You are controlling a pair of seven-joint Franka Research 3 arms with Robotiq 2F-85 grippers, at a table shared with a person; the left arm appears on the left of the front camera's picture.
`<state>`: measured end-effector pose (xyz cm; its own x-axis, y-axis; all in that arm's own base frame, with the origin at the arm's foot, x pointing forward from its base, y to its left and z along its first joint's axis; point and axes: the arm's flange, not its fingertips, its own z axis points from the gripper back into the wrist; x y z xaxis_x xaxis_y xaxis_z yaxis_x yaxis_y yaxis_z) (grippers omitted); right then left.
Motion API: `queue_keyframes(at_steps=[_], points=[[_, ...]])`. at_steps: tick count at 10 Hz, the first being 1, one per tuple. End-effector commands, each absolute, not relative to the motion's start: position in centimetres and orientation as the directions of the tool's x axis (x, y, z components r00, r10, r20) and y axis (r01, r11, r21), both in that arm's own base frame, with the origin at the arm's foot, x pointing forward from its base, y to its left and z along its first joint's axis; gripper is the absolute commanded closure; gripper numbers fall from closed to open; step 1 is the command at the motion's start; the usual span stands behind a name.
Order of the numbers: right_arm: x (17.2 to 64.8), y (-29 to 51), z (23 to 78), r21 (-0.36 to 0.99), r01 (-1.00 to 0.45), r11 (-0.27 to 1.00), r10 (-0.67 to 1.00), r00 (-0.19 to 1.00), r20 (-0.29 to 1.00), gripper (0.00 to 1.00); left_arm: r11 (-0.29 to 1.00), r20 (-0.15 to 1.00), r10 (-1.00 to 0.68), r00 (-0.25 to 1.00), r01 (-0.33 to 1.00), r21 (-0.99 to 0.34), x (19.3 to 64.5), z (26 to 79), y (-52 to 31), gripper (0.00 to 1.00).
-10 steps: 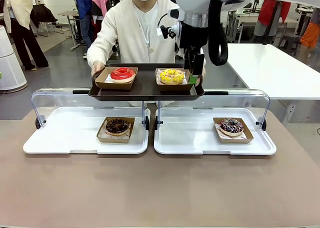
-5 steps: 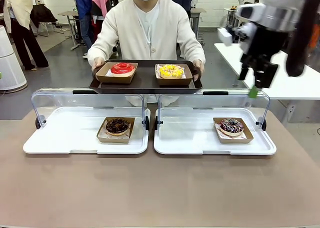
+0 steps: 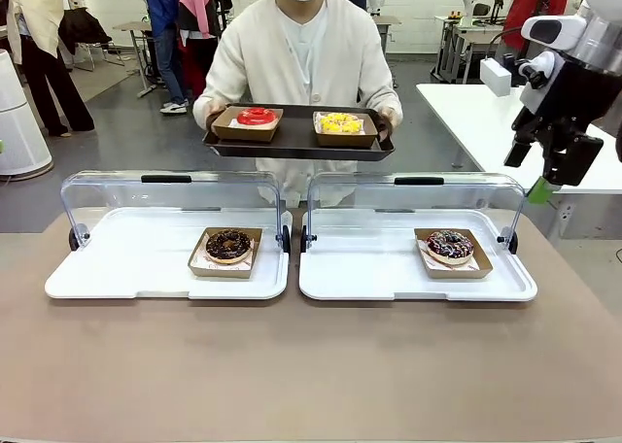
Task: Provide the desired donut to the person.
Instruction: Place the picked Paper togo box onto the Handle tray extended by the person.
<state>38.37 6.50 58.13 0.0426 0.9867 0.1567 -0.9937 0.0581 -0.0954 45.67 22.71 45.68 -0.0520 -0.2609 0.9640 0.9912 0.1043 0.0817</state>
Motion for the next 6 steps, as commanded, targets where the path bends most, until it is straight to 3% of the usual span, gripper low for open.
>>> queue_keyframes(at_steps=[1, 6], points=[[38.68, 6.90, 57.87, -0.094, -0.994, 0.060, 0.987, 0.045, 0.152, 0.00, 0.106, 0.967, -0.249, -0.055, 0.991, 0.084, 45.64, 45.99, 22.72, 0.00], [38.68, 6.90, 57.87, -0.094, -0.994, 0.060, 0.987, 0.045, 0.152, 0.00, 0.106, 0.967, -0.249, -0.055, 0.991, 0.084, 45.64, 45.99, 22.72, 0.00]])
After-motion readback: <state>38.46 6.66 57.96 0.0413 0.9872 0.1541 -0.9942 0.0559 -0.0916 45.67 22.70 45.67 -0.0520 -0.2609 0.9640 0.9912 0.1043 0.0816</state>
